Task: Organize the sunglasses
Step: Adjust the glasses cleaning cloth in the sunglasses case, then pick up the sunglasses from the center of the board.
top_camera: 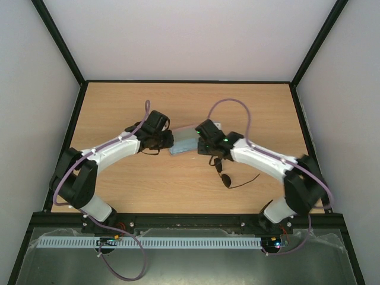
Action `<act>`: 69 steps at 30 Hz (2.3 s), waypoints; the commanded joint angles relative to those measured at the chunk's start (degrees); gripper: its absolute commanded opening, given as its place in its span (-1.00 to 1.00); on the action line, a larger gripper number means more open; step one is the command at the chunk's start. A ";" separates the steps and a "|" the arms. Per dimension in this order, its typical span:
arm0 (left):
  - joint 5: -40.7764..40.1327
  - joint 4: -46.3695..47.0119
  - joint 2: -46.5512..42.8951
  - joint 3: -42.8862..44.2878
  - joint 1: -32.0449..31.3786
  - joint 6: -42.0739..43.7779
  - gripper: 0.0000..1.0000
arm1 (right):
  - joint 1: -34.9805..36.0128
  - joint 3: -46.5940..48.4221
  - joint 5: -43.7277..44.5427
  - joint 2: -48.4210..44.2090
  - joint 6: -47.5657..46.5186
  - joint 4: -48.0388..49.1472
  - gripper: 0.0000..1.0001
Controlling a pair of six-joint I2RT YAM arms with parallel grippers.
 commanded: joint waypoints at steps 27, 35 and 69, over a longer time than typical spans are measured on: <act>4.34 -4.61 1.35 15.38 -8.36 4.63 0.99 | -2.93 -34.73 1.52 -37.61 41.90 -23.37 0.42; 4.90 -5.16 -0.11 14.13 -8.27 5.49 0.99 | -15.01 -34.09 -1.78 -27.40 31.79 -14.10 0.32; 3.78 -6.97 3.11 16.41 -7.65 6.49 0.95 | -25.63 -23.00 -0.55 -6.80 12.05 -7.38 -0.29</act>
